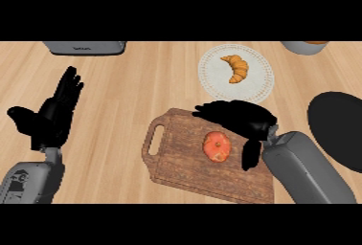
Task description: Pick the squash from the cutting board and place it in the pan
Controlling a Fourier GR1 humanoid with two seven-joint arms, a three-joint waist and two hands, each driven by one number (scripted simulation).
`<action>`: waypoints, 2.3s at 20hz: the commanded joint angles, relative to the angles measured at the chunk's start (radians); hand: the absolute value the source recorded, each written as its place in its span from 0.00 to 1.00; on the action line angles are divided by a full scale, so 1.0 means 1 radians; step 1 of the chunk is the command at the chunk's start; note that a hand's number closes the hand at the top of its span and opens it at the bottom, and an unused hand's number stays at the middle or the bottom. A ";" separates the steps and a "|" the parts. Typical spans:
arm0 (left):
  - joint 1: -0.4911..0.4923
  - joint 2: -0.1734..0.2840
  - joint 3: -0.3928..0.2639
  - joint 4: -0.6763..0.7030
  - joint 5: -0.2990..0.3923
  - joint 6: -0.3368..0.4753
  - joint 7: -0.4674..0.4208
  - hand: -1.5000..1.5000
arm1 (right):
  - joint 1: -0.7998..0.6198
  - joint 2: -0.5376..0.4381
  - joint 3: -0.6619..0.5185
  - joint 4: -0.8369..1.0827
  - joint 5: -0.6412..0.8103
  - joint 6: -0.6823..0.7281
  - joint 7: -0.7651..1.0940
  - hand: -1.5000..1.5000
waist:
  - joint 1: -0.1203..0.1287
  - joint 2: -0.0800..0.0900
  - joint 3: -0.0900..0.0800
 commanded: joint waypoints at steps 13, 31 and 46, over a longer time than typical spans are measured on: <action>0.075 -0.098 -0.034 -0.055 -0.090 0.022 -0.022 0.50 | -0.043 0.100 0.026 0.174 0.219 -0.020 -0.025 0.00 | 0.007 0.000 0.000; 0.017 -0.052 0.068 0.005 -0.065 -0.076 -0.030 0.50 | -0.030 0.122 0.082 0.318 0.377 -0.100 -0.261 1.00 | 0.002 0.001 0.000; 0.044 -0.055 0.112 -0.001 -0.077 -0.049 -0.015 0.50 | 0.197 0.275 -0.278 0.261 0.404 -0.261 0.310 1.00 | -0.092 -0.016 -0.001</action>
